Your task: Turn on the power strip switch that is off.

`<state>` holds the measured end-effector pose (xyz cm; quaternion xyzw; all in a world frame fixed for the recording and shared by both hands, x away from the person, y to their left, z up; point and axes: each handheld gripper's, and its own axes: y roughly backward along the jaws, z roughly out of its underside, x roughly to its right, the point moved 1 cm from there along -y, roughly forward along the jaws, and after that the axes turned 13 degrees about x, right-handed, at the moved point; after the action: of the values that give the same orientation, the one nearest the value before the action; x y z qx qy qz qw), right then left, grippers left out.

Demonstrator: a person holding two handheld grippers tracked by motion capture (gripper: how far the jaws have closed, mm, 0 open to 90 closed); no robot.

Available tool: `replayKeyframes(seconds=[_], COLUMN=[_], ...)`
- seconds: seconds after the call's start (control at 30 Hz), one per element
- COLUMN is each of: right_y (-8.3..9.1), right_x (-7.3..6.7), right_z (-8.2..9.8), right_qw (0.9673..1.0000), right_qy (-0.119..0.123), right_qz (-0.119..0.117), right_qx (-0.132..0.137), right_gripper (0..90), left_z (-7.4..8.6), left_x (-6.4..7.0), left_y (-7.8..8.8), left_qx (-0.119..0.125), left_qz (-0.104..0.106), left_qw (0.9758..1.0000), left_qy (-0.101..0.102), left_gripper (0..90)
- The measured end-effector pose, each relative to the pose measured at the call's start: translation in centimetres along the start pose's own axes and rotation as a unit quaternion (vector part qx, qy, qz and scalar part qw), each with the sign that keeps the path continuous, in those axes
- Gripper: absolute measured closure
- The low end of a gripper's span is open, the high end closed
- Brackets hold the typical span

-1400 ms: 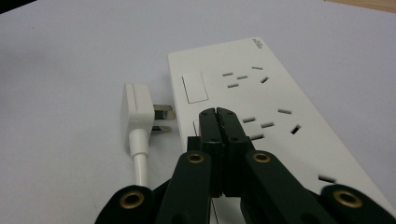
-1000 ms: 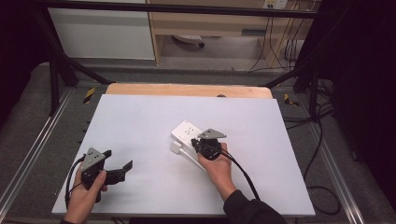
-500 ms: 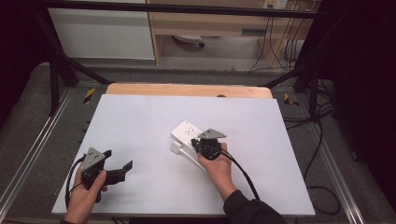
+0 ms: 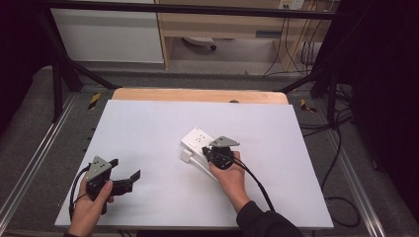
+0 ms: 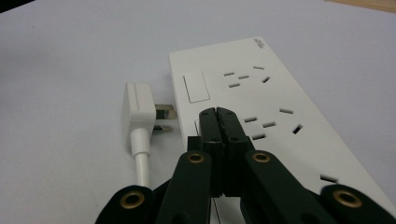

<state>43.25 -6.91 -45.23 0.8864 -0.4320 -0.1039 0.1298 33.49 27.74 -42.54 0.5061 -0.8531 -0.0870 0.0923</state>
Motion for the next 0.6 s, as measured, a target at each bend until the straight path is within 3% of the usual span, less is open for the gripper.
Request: replayKeyframes(seconds=[0.6], right_y=[-0.01], right_x=[0.05], right_z=[-0.04], right_qw=[1.0000], right_qy=[-0.006], right_qz=[-0.001], right_qx=[-0.002], right_gripper=[90.0], left_z=[0.03], left_x=[0.02], left_y=[-0.03], left_qx=[0.001], left_qz=[0.000], left_qw=[1.0000], left_qy=[0.000], left_gripper=[6.5])
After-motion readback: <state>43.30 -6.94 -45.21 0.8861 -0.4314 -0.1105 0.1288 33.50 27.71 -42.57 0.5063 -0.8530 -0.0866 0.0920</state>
